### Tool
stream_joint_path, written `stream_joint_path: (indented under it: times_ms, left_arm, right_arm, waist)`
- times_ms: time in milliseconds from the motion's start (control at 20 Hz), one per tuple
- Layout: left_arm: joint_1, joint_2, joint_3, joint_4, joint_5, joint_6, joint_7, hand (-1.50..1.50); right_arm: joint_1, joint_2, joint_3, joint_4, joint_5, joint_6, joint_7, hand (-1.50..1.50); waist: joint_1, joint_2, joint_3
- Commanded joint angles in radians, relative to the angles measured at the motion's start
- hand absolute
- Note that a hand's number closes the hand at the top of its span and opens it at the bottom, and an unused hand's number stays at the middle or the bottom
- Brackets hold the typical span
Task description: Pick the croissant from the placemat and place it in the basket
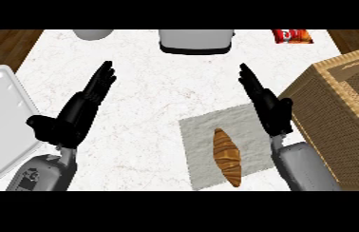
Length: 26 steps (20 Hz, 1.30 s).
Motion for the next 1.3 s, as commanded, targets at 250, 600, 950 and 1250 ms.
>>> stream_joint_path:
  times_ms: [250,600,950,1250]
  left_arm:
    - [0.148,-0.036,0.167,-0.031,-0.008,0.174,-0.069,0.0]
    - [0.163,-0.123,0.082,-0.013,-0.022,0.179,-0.076,0.0]
    - [0.202,-0.098,0.116,-0.053,-0.024,0.19,-0.091,0.0]
    - [0.216,-0.089,0.12,-0.053,-0.02,0.177,-0.097,0.0]
  right_arm:
    - [0.28,-0.024,-0.043,-0.453,0.061,-0.181,-0.038,1.5]
    - [0.349,0.196,0.41,-0.397,0.624,-0.491,0.056,-1.5]
    - [0.413,0.112,0.281,-0.421,1.023,-0.539,0.434,-1.5]
    - [0.455,-0.025,0.244,-0.55,1.194,-0.187,0.716,-1.5]
  waist:
    - [-0.052,0.001,0.003]
    - [-0.029,0.015,0.002]
    - [-0.068,0.004,-0.007]
    - [-0.068,0.008,-0.011]
